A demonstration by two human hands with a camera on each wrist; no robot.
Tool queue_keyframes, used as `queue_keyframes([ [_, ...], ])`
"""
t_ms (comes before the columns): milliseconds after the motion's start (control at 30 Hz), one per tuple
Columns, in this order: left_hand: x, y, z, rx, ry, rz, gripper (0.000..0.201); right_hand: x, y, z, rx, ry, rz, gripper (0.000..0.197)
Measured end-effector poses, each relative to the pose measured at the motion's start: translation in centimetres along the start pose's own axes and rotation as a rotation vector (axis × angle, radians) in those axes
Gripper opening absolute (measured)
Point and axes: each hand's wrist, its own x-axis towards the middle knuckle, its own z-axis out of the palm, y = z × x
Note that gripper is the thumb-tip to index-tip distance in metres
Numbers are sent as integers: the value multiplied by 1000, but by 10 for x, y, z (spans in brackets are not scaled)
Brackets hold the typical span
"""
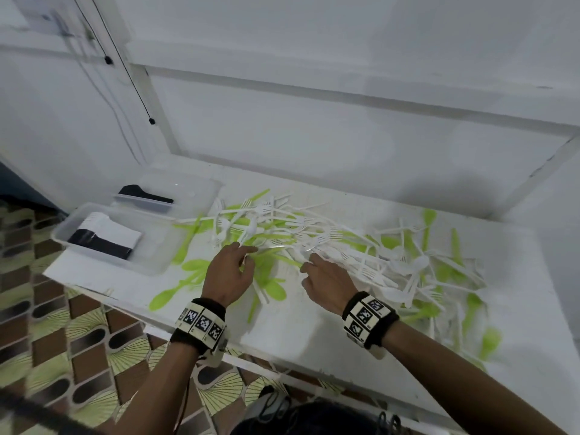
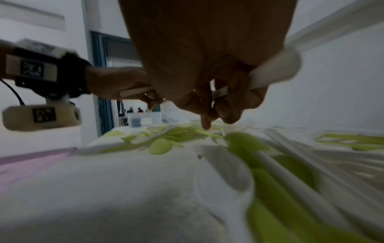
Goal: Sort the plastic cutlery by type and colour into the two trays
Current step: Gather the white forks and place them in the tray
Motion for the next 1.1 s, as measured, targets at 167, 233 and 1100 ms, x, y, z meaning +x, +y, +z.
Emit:
queue_keyframes([
  [167, -3, -5, 4, -106, -76, -11, 40, 25, 25, -4, -244, -123, -354, 51],
  [233, -6, -11, 7, -157, -147, -14, 52, 33, 34, -6, -327, -164, -473, 64],
  [1100, 16, 0, 27, -270, -142, 105, 33, 47, -20, -44, 525, 543, -92, 23],
])
